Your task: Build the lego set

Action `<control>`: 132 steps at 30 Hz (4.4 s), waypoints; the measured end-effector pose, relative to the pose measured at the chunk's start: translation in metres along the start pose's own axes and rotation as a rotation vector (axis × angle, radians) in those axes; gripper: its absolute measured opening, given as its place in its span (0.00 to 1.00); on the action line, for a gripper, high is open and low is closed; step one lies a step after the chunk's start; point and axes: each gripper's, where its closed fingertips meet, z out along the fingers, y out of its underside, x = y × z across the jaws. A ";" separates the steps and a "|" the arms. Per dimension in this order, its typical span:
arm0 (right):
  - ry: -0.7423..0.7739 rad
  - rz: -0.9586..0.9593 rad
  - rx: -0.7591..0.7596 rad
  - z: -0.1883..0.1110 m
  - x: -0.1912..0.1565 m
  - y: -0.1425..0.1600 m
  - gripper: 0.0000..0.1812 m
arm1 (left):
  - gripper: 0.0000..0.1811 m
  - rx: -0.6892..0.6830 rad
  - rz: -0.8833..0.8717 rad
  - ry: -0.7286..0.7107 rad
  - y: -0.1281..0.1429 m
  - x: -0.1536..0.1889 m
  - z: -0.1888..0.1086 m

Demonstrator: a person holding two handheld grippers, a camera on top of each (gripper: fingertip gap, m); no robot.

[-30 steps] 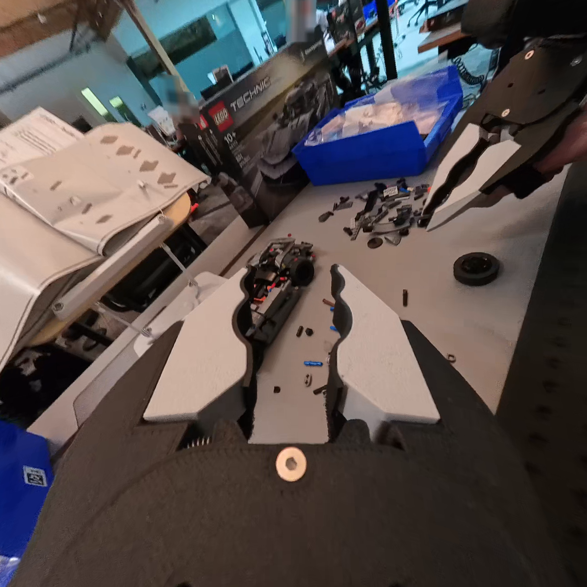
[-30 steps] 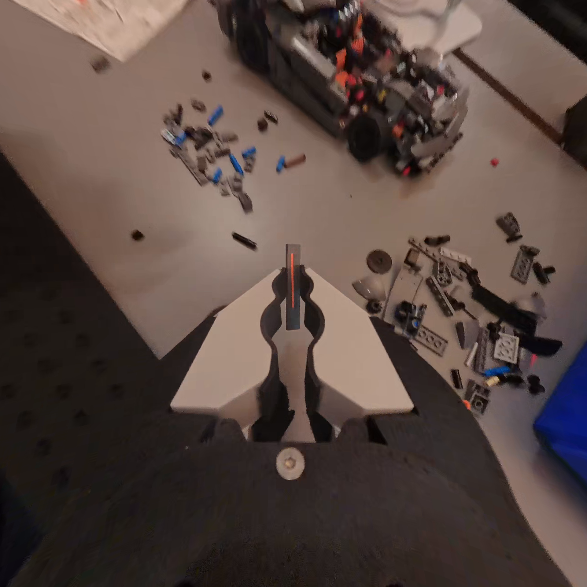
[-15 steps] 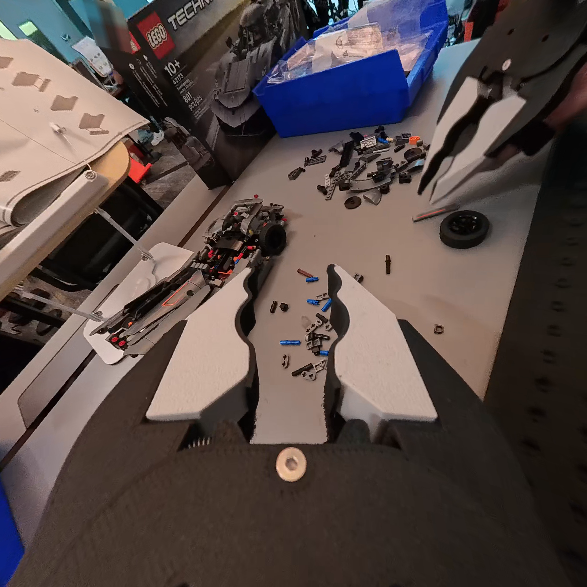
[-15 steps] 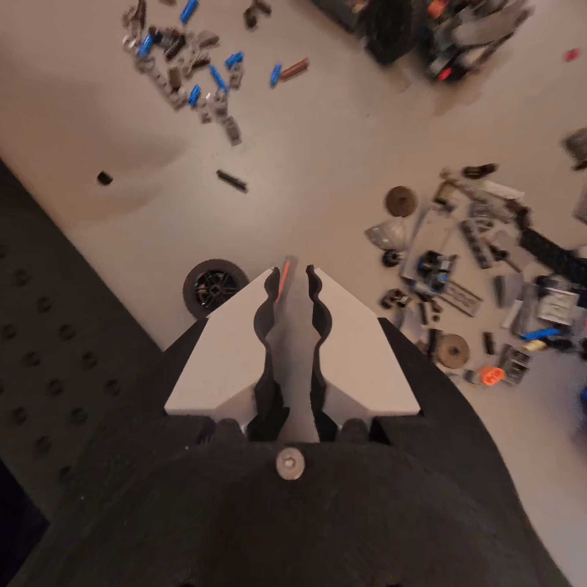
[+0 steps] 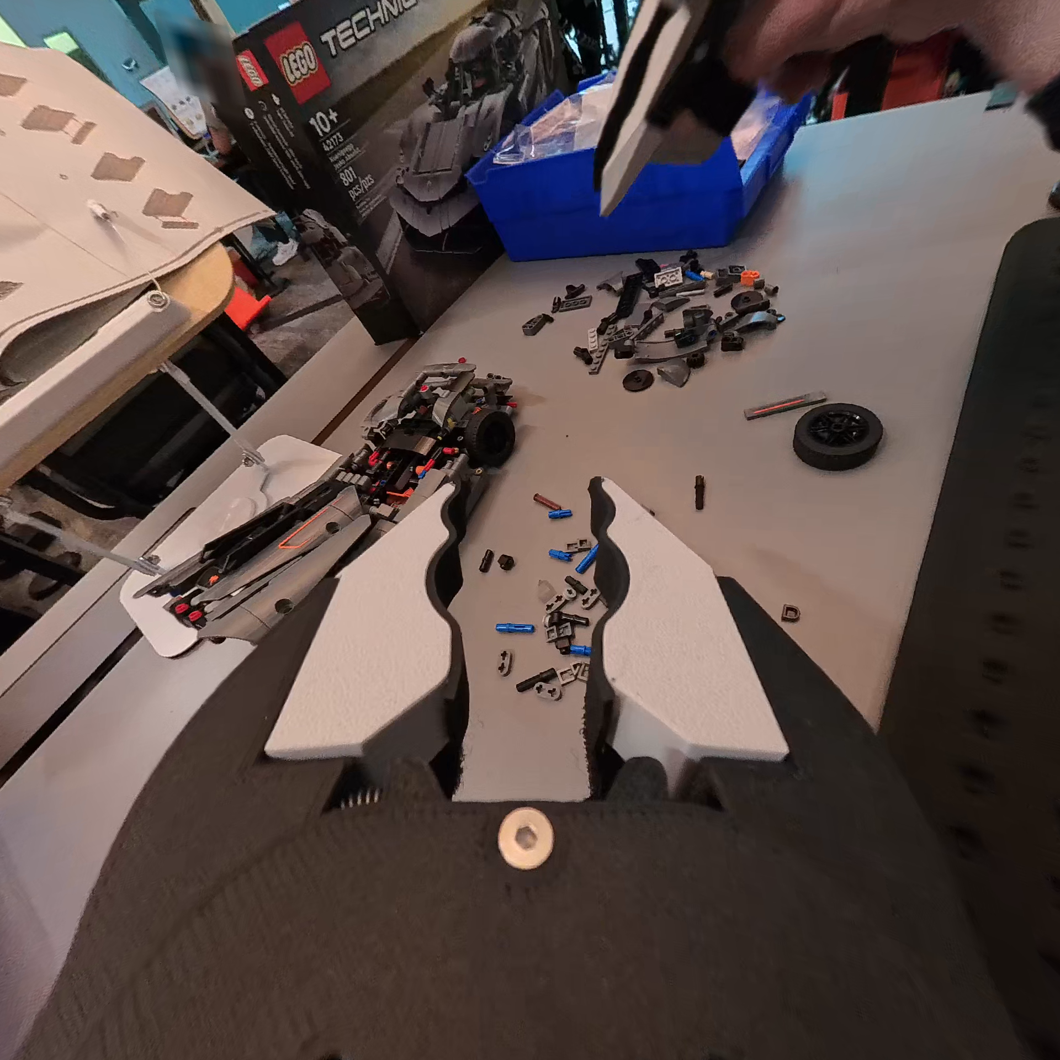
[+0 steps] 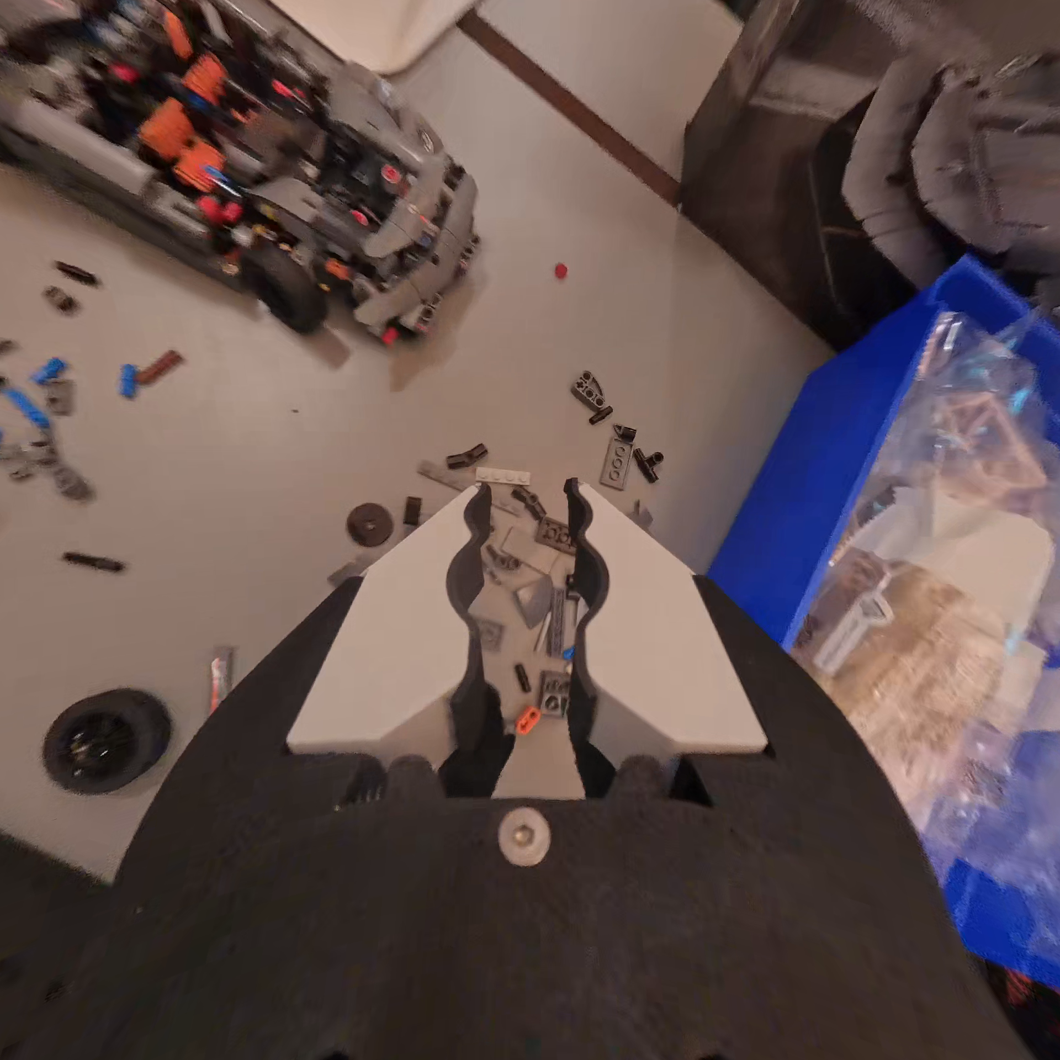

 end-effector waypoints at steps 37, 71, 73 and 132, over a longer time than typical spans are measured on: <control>-0.301 -0.574 -0.312 0.019 -0.029 0.099 0.10 | 0.19 0.006 -0.040 0.003 0.005 0.000 0.007; -0.311 -0.527 -0.253 0.022 -0.017 0.105 0.11 | 0.18 0.057 -0.041 0.021 -0.005 0.004 0.002; -0.313 -0.513 -0.247 0.022 -0.016 0.105 0.11 | 0.19 0.056 -0.041 0.026 -0.005 0.005 0.002; -0.066 -0.215 -0.152 0.048 0.040 0.033 0.12 | 0.17 0.060 -0.063 0.046 -0.004 0.006 0.004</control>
